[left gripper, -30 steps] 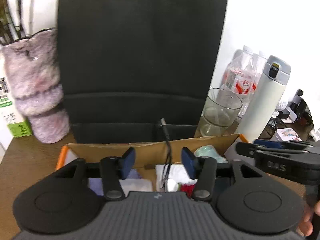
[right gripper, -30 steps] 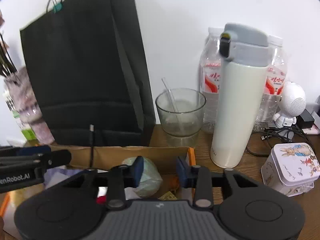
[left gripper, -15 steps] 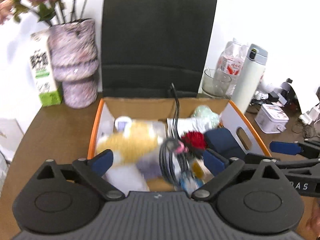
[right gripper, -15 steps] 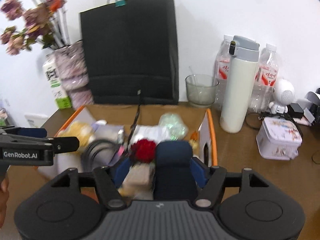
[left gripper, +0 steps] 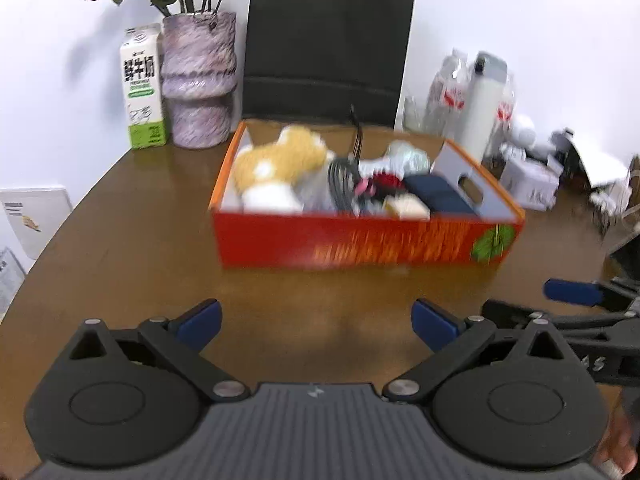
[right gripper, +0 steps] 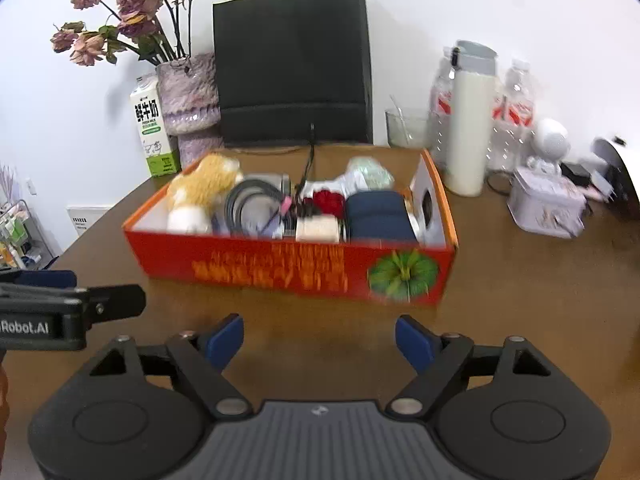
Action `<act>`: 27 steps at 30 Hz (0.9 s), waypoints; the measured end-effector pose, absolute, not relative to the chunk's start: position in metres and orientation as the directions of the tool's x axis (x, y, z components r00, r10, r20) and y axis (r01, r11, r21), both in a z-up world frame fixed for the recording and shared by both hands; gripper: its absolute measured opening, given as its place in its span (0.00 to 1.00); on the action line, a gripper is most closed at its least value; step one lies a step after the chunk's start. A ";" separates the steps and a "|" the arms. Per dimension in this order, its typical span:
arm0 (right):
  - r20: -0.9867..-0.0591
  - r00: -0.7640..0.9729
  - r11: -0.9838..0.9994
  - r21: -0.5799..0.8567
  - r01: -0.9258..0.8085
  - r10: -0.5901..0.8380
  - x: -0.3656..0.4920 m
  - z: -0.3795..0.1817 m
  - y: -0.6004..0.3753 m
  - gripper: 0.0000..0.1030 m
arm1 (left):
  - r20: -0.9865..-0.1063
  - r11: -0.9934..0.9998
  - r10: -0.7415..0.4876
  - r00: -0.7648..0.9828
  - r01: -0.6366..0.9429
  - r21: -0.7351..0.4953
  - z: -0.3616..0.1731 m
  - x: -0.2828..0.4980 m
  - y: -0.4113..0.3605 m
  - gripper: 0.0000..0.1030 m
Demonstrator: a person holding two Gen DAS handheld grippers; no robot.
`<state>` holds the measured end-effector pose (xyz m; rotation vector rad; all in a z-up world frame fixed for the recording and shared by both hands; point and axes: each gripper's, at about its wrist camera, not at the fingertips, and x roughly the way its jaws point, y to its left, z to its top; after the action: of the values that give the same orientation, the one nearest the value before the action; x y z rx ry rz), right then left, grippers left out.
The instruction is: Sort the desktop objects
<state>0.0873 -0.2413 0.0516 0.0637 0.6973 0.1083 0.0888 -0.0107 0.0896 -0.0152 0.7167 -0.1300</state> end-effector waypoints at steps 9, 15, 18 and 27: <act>-0.618 0.780 0.993 0.110 -0.041 0.101 0.011 0.019 -0.244 0.86 | -0.635 0.996 -0.076 0.769 0.092 -0.008 0.056 0.018 -0.001 1.00; -0.623 0.779 0.997 0.037 -0.064 0.073 -0.030 0.003 -0.232 0.87 | -0.633 0.996 -0.081 0.770 0.078 -0.033 0.047 -0.016 0.001 1.00; -0.618 0.784 0.998 0.021 -0.060 0.060 -0.043 0.003 -0.230 0.91 | -0.635 0.994 -0.075 0.769 0.108 0.014 0.045 -0.026 -0.006 1.00; -0.620 0.782 0.998 0.048 -0.050 0.069 -0.047 -0.002 -0.235 0.92 | -0.651 0.995 -0.071 0.755 0.100 0.007 0.033 -0.025 -0.006 1.00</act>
<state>-0.0472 -0.2352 -0.0015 0.0299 0.6701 0.0645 -0.0250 -0.0061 0.0329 0.0420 0.7084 -0.0931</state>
